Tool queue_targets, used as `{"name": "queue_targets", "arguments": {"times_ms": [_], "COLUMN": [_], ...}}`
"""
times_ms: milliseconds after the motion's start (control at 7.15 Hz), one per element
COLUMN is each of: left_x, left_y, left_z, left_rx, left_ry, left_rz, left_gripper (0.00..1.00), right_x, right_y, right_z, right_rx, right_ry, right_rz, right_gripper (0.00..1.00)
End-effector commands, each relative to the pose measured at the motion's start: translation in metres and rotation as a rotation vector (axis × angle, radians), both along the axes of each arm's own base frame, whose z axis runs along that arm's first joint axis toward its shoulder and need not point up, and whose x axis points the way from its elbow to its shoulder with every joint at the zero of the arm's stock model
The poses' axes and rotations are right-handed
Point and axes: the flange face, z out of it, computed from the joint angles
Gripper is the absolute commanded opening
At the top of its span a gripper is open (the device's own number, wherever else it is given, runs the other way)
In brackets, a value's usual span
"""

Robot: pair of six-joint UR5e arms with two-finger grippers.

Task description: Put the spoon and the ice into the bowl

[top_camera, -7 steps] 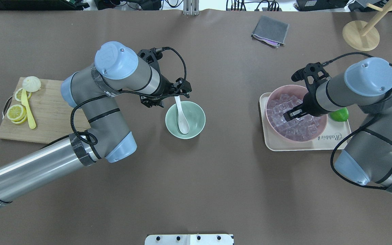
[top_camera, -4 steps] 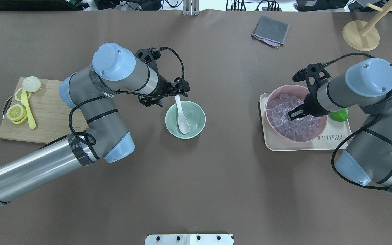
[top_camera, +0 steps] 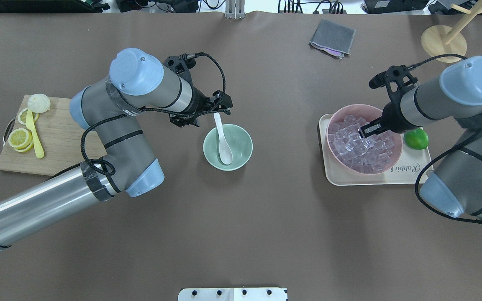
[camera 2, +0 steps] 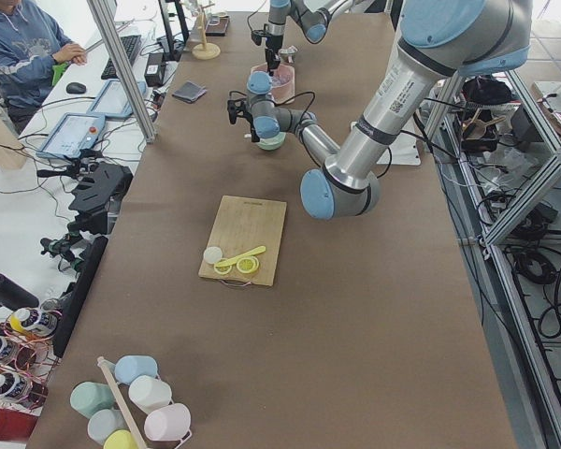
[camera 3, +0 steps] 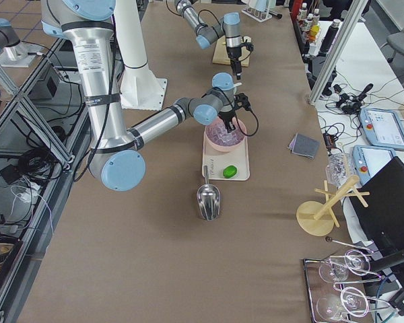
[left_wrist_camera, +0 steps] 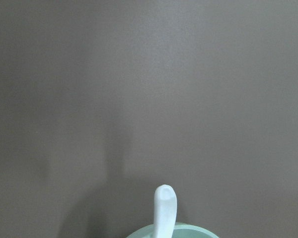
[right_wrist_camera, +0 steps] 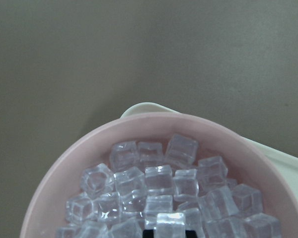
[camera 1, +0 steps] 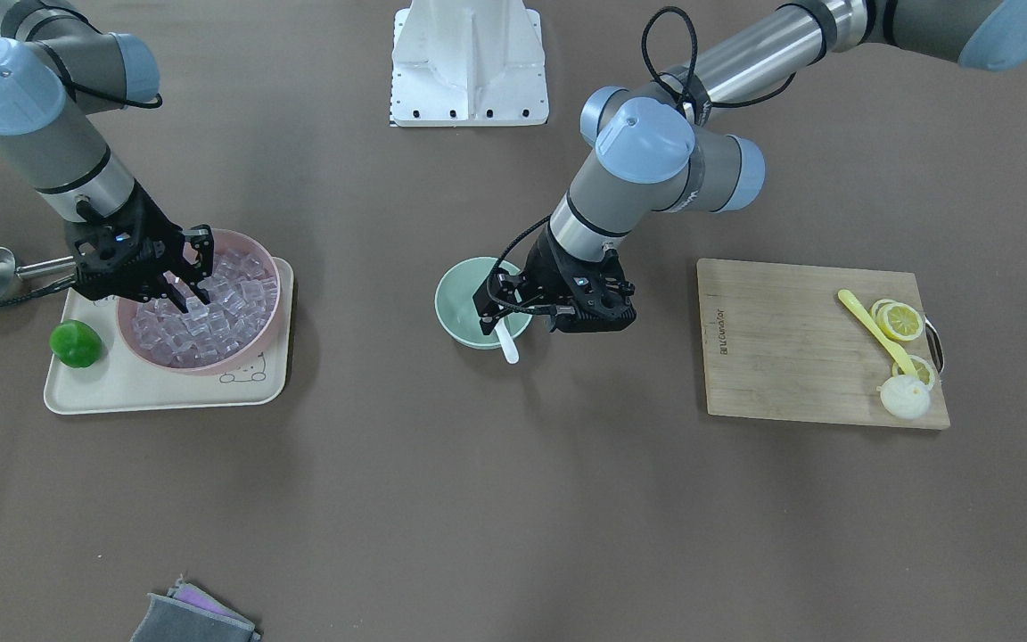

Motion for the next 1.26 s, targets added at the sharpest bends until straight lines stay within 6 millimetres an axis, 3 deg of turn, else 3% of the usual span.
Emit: {"name": "queue_targets", "arguments": {"times_ms": [0,140,280,419,559,699,839,978,1118], "left_x": [-0.065,-0.100,-0.148,-0.197,-0.254,-0.289,-0.286,-0.287,-0.287], "left_y": [-0.003,-0.006,-0.011,-0.017,-0.033,-0.043,-0.047,-0.049,-0.049], "left_z": [-0.015,0.001,0.027,0.066,0.089,0.099,0.106,0.109,0.109], "left_rx": [0.040,0.011,0.065,0.116,0.110,0.113,0.100,0.096,0.094], "left_ry": [0.059,0.074,0.058,0.028,0.032,0.042,0.034,0.032,0.034], "left_rz": [-0.038,0.005,0.060,0.098,0.103,0.120,0.121,0.120,0.122], "left_gripper": [0.98,0.98,0.98,0.98,0.98,0.98,0.98,0.98,0.98], "right_x": [0.018,-0.029,-0.094,-0.143,-0.185,-0.223,-0.247,-0.249,-0.240], "right_y": [-0.015,-0.012,0.007,0.024,0.034,0.040,0.048,0.046,0.040], "right_z": [-0.068,-0.119,-0.165,-0.198,-0.218,-0.227,-0.221,-0.218,-0.219], "right_rx": [-0.006,-0.080,-0.108,-0.149,-0.152,-0.133,-0.146,-0.160,-0.156], "right_ry": [-0.065,-0.059,-0.081,-0.109,-0.110,-0.115,-0.167,-0.197,-0.206], "right_rz": [0.023,0.037,0.119,0.196,0.214,0.262,0.273,0.299,0.301], "right_gripper": [0.00,0.00,0.00,0.00,0.00,0.00,0.12,0.99,1.00]}}
